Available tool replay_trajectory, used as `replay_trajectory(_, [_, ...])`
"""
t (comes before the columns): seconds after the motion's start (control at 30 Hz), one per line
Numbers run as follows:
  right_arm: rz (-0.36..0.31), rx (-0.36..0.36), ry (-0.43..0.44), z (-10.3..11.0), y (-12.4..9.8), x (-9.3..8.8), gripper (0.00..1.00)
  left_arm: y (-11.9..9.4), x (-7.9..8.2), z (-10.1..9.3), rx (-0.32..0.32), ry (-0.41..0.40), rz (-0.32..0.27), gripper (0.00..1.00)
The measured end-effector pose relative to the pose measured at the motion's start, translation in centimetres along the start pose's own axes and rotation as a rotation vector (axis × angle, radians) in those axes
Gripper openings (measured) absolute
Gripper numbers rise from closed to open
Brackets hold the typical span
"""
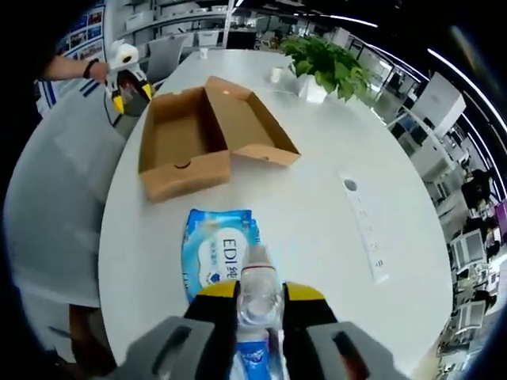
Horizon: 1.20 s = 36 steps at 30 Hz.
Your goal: Operate the shoe box by opening the lid, removing the specified soft item, and placing it in the target area until the item is outside and the box remains undamaged.
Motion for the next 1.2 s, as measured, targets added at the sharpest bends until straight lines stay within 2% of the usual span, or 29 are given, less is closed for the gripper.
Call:
replay_trajectory(0.43, [0.068, -0.007, -0.043, -1.6, 0.5, -0.6, 0.16, 0.2, -0.5, 0.3, 0.002, -0.016, 0.003, 0.46])
replay_trajectory(1.2, [0.152, 0.006, -0.076, -2.5, 1.6, -2.5, 0.16, 0.8, -0.7, 0.7, -0.004, -0.025, 0.011, 0.46])
Point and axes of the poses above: the point that each gripper's makers call its tool centre point, and the gripper's own axes: y roughly forward along the fingers, z roughly to its left, x roughly out of its top, the point moved 2 cm from there along -y, roughly backward along the fingers, and after that the axes turned 1 degree about -z, right-handed, at the moved point
